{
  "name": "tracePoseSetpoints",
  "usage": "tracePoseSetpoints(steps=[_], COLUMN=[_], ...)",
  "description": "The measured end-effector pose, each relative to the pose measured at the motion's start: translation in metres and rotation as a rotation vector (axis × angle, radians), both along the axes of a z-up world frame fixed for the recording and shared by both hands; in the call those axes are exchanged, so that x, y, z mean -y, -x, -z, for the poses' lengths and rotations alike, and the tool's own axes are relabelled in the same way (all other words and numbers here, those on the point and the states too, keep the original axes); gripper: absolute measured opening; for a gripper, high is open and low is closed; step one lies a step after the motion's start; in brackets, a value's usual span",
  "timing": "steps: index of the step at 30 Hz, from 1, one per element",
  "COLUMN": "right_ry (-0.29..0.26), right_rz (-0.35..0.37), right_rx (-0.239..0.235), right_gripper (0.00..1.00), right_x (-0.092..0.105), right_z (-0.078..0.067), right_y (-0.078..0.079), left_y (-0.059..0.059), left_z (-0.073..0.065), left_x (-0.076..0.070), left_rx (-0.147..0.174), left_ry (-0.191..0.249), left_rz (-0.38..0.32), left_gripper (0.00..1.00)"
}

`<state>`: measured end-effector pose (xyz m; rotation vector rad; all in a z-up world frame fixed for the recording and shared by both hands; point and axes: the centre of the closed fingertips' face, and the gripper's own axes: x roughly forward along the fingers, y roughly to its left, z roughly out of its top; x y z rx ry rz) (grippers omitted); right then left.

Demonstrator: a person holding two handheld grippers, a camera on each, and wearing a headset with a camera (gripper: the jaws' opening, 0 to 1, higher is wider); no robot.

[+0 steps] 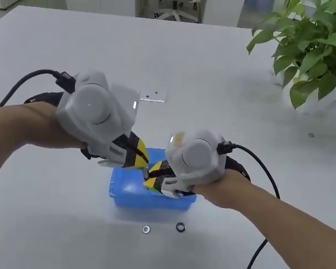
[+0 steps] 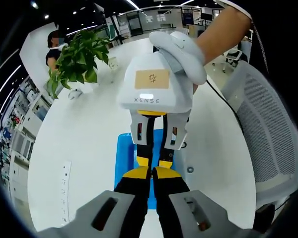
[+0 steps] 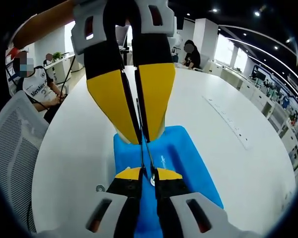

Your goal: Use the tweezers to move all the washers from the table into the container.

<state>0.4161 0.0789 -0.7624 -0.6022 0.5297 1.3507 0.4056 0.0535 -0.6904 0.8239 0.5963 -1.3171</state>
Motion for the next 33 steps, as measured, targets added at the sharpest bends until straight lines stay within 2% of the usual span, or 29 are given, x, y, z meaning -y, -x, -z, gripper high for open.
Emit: tracePoseSetpoints(steps=[18, 30, 33], right_ry=[-0.010, -0.005, -0.002], right_rz=[0.001, 0.006, 0.005], right_rx=[0.030, 0.039, 0.044], right_gripper=[0.11, 0.11, 0.11], right_x=[0.003, 0.007, 0.008], right_z=[-0.019, -0.020, -0.021], right_y=[0.019, 0.035, 0.036], left_y=[0.021, 0.044, 0.045], left_z=[-0.018, -0.018, -0.018], left_x=[0.003, 0.008, 0.009], left_rx=[0.025, 0.024, 0.026], left_ry=[-0.006, -0.006, -0.004], left_rz=[0.010, 0.023, 0.022], left_gripper=[0.06, 0.06, 0.06])
